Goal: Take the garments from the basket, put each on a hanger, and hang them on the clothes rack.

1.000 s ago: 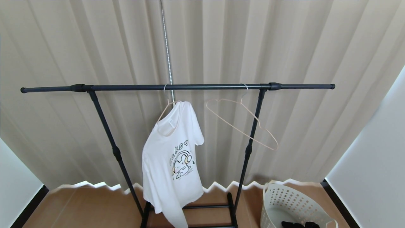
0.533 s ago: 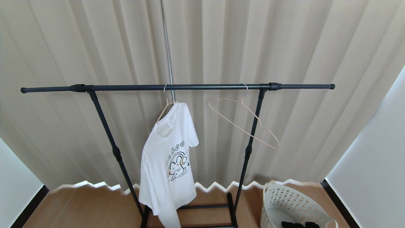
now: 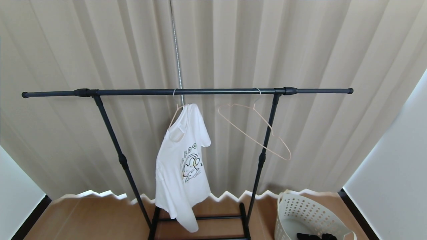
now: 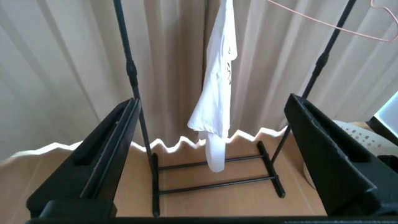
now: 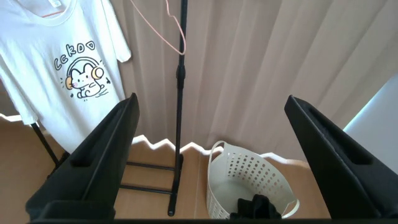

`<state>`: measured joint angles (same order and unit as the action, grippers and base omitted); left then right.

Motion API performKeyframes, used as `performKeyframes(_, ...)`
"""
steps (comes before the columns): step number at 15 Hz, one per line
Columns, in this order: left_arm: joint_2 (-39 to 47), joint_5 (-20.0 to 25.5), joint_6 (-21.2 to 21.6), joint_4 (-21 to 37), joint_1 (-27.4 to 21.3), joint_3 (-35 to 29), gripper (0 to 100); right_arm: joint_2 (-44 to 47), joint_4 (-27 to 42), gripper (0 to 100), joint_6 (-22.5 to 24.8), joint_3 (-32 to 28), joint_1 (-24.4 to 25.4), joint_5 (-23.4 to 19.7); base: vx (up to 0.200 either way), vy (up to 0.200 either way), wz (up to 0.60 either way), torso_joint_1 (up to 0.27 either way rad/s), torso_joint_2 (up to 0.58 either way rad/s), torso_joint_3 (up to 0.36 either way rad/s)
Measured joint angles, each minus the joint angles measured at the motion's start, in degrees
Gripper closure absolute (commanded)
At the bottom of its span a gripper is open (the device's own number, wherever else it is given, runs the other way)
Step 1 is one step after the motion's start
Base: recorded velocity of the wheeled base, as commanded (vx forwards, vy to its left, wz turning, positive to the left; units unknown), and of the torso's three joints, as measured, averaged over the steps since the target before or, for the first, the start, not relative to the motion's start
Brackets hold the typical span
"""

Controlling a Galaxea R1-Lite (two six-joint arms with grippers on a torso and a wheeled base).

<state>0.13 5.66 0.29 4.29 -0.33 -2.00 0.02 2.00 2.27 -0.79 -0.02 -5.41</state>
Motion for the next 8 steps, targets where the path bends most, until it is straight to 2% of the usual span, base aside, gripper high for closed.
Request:
performKeyframes(3,-0.1,0.3,1.1,-0.1,0.0,0.0,0,0.0,0.0,0,0.0,0.0,0.0,0.0,0.000,0.000,0.00,-0.025,0.05,0.030)
performKeyframes(4,0.0,0.3,2.4,-0.1,0.0,0.0,0,0.0,0.0,0,-0.2,0.0,0.0,0.0,0.000,0.000,0.00,-0.119,0.26,0.129)
performKeyframes(8,-0.1,0.4,0.5,-0.5,0.0,0.1,0,0.0,0.0,0,-0.4,0.0,-0.1,0.0,0.000,0.000,0.00,-0.129,0.31,0.167)
